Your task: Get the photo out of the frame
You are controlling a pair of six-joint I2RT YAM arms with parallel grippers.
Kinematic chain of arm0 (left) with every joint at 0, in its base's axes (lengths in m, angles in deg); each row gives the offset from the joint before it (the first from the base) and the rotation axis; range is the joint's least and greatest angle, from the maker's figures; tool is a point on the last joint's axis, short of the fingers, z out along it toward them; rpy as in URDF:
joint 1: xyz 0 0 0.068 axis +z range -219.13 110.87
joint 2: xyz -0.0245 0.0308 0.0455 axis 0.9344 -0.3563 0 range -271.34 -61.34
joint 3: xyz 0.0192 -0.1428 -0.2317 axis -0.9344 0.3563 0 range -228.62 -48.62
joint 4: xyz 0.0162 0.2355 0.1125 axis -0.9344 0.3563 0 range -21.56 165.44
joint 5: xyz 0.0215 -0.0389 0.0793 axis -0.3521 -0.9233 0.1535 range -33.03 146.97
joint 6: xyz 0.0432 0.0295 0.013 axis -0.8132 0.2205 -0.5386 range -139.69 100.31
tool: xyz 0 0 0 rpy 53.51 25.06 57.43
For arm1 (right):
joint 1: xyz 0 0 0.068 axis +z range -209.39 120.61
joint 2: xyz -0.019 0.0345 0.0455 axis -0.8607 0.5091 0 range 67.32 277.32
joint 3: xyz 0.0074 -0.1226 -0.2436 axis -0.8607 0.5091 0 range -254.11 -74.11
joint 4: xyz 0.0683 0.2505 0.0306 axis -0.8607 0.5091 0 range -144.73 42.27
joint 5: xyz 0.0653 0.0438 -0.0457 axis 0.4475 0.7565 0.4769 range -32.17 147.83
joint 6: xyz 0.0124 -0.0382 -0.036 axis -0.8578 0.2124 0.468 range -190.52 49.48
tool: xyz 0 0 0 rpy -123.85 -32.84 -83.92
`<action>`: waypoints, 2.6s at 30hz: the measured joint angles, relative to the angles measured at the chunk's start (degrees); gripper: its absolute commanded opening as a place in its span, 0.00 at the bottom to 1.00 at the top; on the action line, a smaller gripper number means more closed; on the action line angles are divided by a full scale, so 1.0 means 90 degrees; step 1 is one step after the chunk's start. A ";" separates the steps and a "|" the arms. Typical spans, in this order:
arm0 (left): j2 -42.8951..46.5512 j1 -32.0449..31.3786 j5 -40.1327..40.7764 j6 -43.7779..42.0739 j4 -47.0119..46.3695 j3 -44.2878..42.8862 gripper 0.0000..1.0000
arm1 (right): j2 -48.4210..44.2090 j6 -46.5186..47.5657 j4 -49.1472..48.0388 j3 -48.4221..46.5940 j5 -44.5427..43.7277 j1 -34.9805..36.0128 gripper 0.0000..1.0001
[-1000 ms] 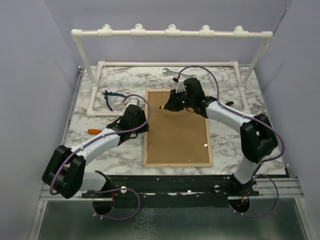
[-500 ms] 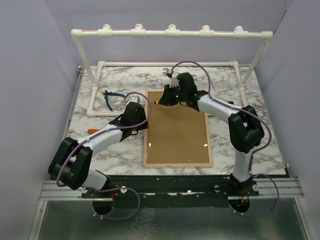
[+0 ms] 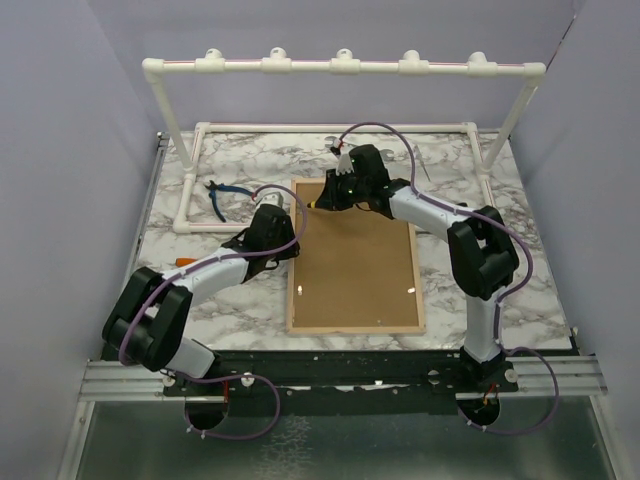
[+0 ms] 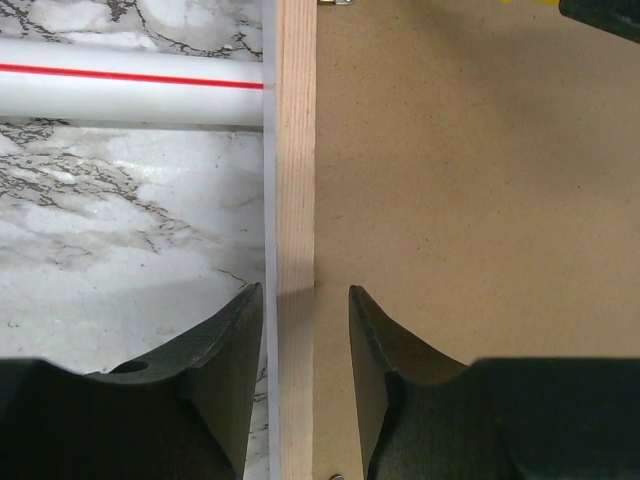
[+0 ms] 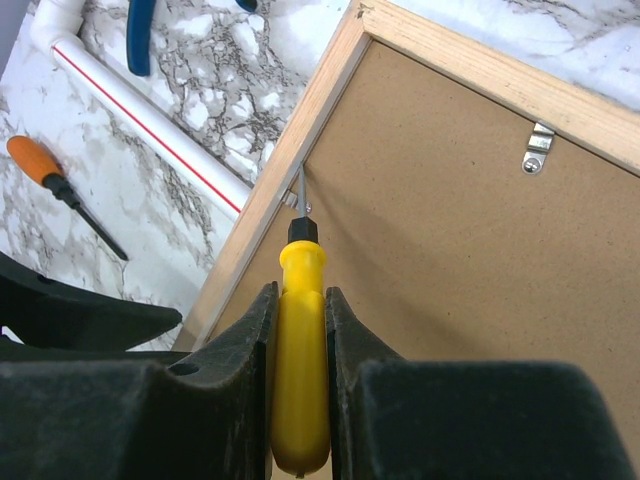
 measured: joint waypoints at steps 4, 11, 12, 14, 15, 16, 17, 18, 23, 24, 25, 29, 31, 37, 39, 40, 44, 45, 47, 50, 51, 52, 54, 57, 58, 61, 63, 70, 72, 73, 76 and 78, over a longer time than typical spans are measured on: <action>-0.0066 0.0000 0.0000 -0.0005 -0.0027 0.0000 0.34 | 0.0022 0.0000 0.0005 -0.0012 0.0032 0.0000 0.01; -0.0284 0.0000 0.0002 -0.0027 -0.0024 0.0000 0.22 | 0.0022 0.0000 0.0100 -0.0012 0.0151 -0.0010 0.01; -0.0299 0.0000 0.0000 -0.0024 -0.0027 0.0000 0.22 | 0.0022 0.0000 0.0112 -0.0010 0.0177 -0.0012 0.01; -0.0301 0.0000 0.0007 -0.0024 -0.0029 0.0000 0.21 | 0.0019 0.0000 0.0126 0.0015 0.0211 -0.0012 0.01; -0.0301 0.0000 0.0007 -0.0024 -0.0029 0.0000 0.20 | 0.0017 -0.0002 0.0129 0.0029 0.0223 -0.0015 0.01; -0.0301 0.0000 0.0007 -0.0024 -0.0029 0.0000 0.20 | 0.0012 -0.0002 0.0134 0.0046 0.0243 -0.0017 0.01; -0.0301 0.0000 0.0007 -0.0022 -0.0032 0.0000 0.20 | 0.0010 -0.0002 0.0134 0.0063 0.0257 -0.0019 0.01; -0.0301 0.0000 0.0007 -0.0022 -0.0029 0.0000 0.20 | 0.0002 -0.0002 0.0134 0.0083 0.0267 -0.0019 0.01; -0.0301 0.0000 0.0010 0.0000 -0.0034 0.0002 0.19 | -0.0061 0.0000 0.0155 0.0223 0.0355 -0.0019 0.01; -0.0301 0.0000 0.0010 0.0002 -0.0034 0.0002 0.19 | -0.0068 -0.0002 0.0172 0.0238 0.0372 -0.0019 0.01; -0.0301 0.0000 0.0010 0.0002 -0.0036 0.0005 0.19 | -0.0075 0.0000 0.0202 0.0245 0.0393 -0.0017 0.01; -0.0301 0.0000 0.0010 0.0002 -0.0046 0.0012 0.19 | -0.0090 0.0000 0.0325 0.0245 0.0476 -0.0017 0.01; -0.0301 0.0000 0.0012 0.0002 -0.0046 0.0012 0.18 | -0.0097 -0.0002 0.0384 0.0245 0.0508 -0.0017 0.01; -0.0299 0.0000 0.0012 0.0002 -0.0051 0.0015 0.18 | -0.0172 -0.0005 0.0573 0.0301 0.0544 -0.0017 0.01; -0.0296 0.0000 0.0012 0.0002 -0.0058 0.0019 0.18 | -0.0257 -0.0010 0.0658 0.0359 0.0522 -0.0017 0.01; -0.0291 0.0000 0.0012 0.0002 -0.0068 0.0032 0.18 | -0.0296 -0.0019 0.0697 0.0384 0.0491 -0.0017 0.01; -0.0260 0.0000 0.0019 0.0002 -0.0146 0.0087 0.18 | -0.0381 -0.0078 0.0814 0.0410 0.0374 -0.0010 0.01; -0.0255 0.0000 0.0019 0.0002 -0.0160 0.0100 0.18 | -0.0410 -0.0102 0.0814 0.0440 0.0357 -0.0010 0.01; -0.0243 0.0000 0.0022 0.0002 -0.0185 0.0121 0.18 | -0.0491 -0.0134 0.0821 0.0520 0.0342 -0.0007 0.01; -0.0221 0.0000 0.0019 0.0005 -0.0185 0.0138 0.18 | -0.0644 -0.0172 0.0821 0.0673 0.0359 -0.0007 0.01; -0.0206 0.0000 0.0019 0.0005 -0.0187 0.0155 0.18 | -0.0699 -0.0180 0.0821 0.0709 0.0357 -0.0007 0.01; -0.0194 0.0000 0.0019 0.0007 -0.0187 0.0165 0.18 | -0.0767 -0.0199 0.0814 0.0760 0.0352 -0.0007 0.01; -0.0153 0.0000 0.0019 0.0012 -0.0185 0.0204 0.18 | -0.0954 -0.0236 0.0806 0.0872 0.0270 -0.0007 0.01; -0.0073 0.0000 0.0017 0.0029 -0.0185 0.0284 0.18 | -0.1219 -0.0294 0.0801 0.0935 -0.0095 -0.0010 0.01; -0.0034 0.0000 0.0017 0.0034 -0.0182 0.0321 0.18 | -0.1299 -0.0318 0.0799 0.0940 -0.0236 -0.0012 0.01; 0.0056 0.0000 0.0017 0.0053 -0.0172 0.0403 0.18 | -0.1479 -0.0352 0.0753 0.0940 -0.0719 -0.0019 0.01; 0.0119 0.0000 0.0017 0.0068 -0.0168 0.0459 0.18 | -0.1515 -0.0364 0.0755 0.0920 -0.1044 -0.0022 0.01; 0.0219 0.0000 0.0002 0.0107 -0.0141 0.0542 0.18 | -0.1435 -0.0362 0.0804 0.0746 -0.1617 -0.0036 0.01; 0.0219 0.0000 -0.0002 0.0117 -0.0141 0.0542 0.18 | -0.1362 -0.0372 0.0809 0.0670 -0.1695 -0.0036 0.01; 0.0221 0.0000 -0.0005 0.0119 -0.0141 0.0542 0.18 | -0.1316 -0.0391 0.0806 0.0631 -0.1749 -0.0036 0.01; 0.0219 0.0000 -0.0007 0.0121 -0.0141 0.0542 0.18 | -0.1190 -0.0444 0.0804 0.0573 -0.1894 -0.0036 0.01; 0.0219 0.0000 -0.0010 0.0124 -0.0138 0.0542 0.18 | -0.1117 -0.0486 0.0804 0.0573 -0.1967 -0.0036 0.01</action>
